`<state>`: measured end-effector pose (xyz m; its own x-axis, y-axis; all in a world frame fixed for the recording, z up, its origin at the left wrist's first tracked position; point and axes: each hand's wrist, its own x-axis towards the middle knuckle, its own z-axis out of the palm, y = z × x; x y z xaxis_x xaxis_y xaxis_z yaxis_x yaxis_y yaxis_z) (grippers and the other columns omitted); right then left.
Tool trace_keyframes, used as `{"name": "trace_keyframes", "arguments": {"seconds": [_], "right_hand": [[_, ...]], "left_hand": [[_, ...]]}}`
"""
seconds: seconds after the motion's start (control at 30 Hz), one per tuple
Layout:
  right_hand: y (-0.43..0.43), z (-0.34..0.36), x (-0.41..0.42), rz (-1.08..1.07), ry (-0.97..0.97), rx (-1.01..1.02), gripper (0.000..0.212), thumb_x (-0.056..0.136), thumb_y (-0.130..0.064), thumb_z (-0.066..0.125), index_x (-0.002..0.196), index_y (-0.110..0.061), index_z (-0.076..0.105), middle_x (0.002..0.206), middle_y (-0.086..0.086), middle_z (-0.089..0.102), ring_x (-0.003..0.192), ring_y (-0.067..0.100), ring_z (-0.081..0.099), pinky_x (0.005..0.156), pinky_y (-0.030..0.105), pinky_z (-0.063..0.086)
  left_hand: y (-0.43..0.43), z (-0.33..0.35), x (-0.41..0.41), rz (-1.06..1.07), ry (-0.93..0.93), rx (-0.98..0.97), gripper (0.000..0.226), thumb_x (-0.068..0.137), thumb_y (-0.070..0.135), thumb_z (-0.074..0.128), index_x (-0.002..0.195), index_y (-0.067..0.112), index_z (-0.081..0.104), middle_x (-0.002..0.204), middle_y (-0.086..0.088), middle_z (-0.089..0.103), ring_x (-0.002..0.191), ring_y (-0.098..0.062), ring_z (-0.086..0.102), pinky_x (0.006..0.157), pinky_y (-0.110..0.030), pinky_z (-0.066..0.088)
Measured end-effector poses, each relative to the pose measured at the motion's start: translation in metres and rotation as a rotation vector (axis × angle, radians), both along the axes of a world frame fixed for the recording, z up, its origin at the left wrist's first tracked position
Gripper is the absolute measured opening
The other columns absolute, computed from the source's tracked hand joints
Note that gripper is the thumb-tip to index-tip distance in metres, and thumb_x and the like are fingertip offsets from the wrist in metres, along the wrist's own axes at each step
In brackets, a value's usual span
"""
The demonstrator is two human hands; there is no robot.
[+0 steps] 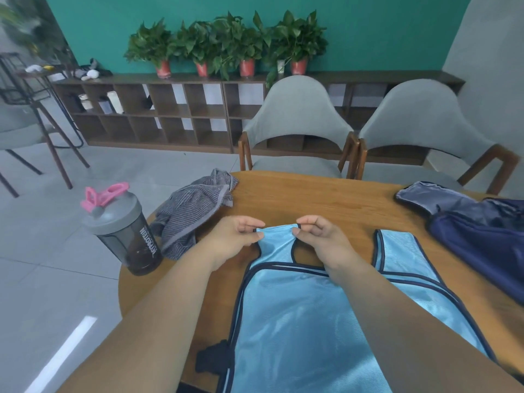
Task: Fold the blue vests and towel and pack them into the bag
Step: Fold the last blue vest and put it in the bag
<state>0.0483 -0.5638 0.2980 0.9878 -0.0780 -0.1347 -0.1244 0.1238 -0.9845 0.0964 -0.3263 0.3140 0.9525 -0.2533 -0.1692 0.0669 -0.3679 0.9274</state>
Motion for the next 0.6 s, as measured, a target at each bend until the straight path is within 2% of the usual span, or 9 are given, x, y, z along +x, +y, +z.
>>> {"name": "trace_keyframes", "arguments": {"seconds": [0.07, 0.1, 0.17, 0.23, 0.3, 0.37, 0.43, 0.5, 0.6], "right_hand": [[-0.003, -0.001, -0.002, 0.011, -0.003, 0.006, 0.019, 0.087, -0.020, 0.085, 0.102, -0.024, 0.074, 0.097, -0.001, 0.077, 0.094, 0.009, 0.070, 0.093, 0.026, 0.046], [-0.005, -0.002, -0.001, 0.014, -0.004, 0.009, 0.019, 0.087, -0.020, 0.085, 0.101, -0.024, 0.073, 0.097, -0.001, 0.077, 0.095, 0.009, 0.070, 0.095, 0.026, 0.046], [-0.006, -0.001, -0.002, 0.013, -0.010, 0.035, 0.019, 0.086, -0.019, 0.086, 0.099, -0.023, 0.073, 0.096, 0.000, 0.077, 0.098, 0.012, 0.070, 0.100, 0.030, 0.048], [-0.007, 0.000, -0.002, 0.011, -0.016, 0.118, 0.020, 0.087, -0.014, 0.084, 0.101, -0.018, 0.070, 0.094, 0.001, 0.076, 0.101, 0.017, 0.071, 0.103, 0.035, 0.053], [-0.004, 0.002, -0.001, -0.005, -0.020, 0.181, 0.022, 0.088, -0.011, 0.082, 0.105, -0.016, 0.068, 0.093, 0.001, 0.074, 0.099, 0.017, 0.071, 0.102, 0.038, 0.056], [0.001, 0.003, 0.001, -0.035, -0.020, 0.194, 0.026, 0.088, -0.013, 0.083, 0.109, -0.017, 0.069, 0.092, -0.001, 0.071, 0.098, 0.015, 0.071, 0.100, 0.042, 0.057], [0.007, 0.002, 0.003, -0.071, -0.024, 0.213, 0.032, 0.087, -0.011, 0.085, 0.114, -0.018, 0.070, 0.091, -0.001, 0.068, 0.098, 0.018, 0.071, 0.097, 0.044, 0.059], [0.011, -0.001, 0.006, -0.097, -0.019, 0.213, 0.038, 0.085, -0.008, 0.085, 0.119, -0.021, 0.072, 0.094, -0.001, 0.068, 0.098, 0.019, 0.072, 0.094, 0.040, 0.060], [0.014, -0.004, 0.010, -0.048, 0.031, 0.109, 0.037, 0.085, -0.016, 0.087, 0.118, -0.028, 0.076, 0.116, -0.002, 0.075, 0.111, 0.017, 0.072, 0.099, 0.037, 0.057]], "left_hand": [[-0.001, 0.007, 0.003, -0.017, 0.027, 0.082, 0.012, 0.097, 0.027, 0.076, 0.107, 0.020, 0.080, 0.103, 0.004, 0.079, 0.096, -0.010, 0.070, 0.084, -0.022, 0.056], [-0.001, 0.010, 0.003, -0.017, 0.042, 0.074, 0.015, 0.099, 0.030, 0.074, 0.102, 0.016, 0.079, 0.104, 0.004, 0.079, 0.098, -0.012, 0.071, 0.085, -0.023, 0.057], [-0.004, 0.015, 0.004, -0.014, 0.098, -0.049, 0.029, 0.103, 0.033, 0.067, 0.097, 0.006, 0.073, 0.106, 0.001, 0.079, 0.100, -0.015, 0.072, 0.087, -0.028, 0.060], [-0.011, 0.019, 0.000, 0.009, 0.131, -0.137, 0.031, 0.107, 0.033, 0.061, 0.099, 0.005, 0.071, 0.092, -0.002, 0.078, 0.080, -0.012, 0.071, 0.080, -0.034, 0.062], [-0.019, 0.016, -0.002, 0.101, 0.074, -0.103, 0.031, 0.109, 0.034, 0.057, 0.092, 0.013, 0.070, 0.068, 0.005, 0.065, 0.057, -0.011, 0.056, 0.065, -0.035, 0.054], [-0.028, 0.008, -0.003, 0.201, -0.023, -0.022, 0.036, 0.108, 0.041, 0.056, 0.081, 0.018, 0.064, 0.066, 0.003, 0.055, 0.062, -0.016, 0.047, 0.066, -0.037, 0.043], [-0.036, 0.004, -0.005, 0.262, -0.025, -0.055, 0.035, 0.104, 0.045, 0.060, 0.083, 0.018, 0.066, 0.076, 0.000, 0.063, 0.073, -0.019, 0.056, 0.075, -0.040, 0.049], [-0.042, 0.004, -0.010, 0.278, -0.015, -0.122, 0.025, 0.102, 0.039, 0.066, 0.089, 0.019, 0.072, 0.084, -0.001, 0.073, 0.079, -0.019, 0.066, 0.084, -0.042, 0.056], [-0.043, 0.003, -0.014, 0.286, -0.060, -0.178, 0.018, 0.106, 0.027, 0.062, 0.101, 0.017, 0.075, 0.093, -0.008, 0.078, 0.086, -0.018, 0.071, 0.088, -0.042, 0.060]]}}
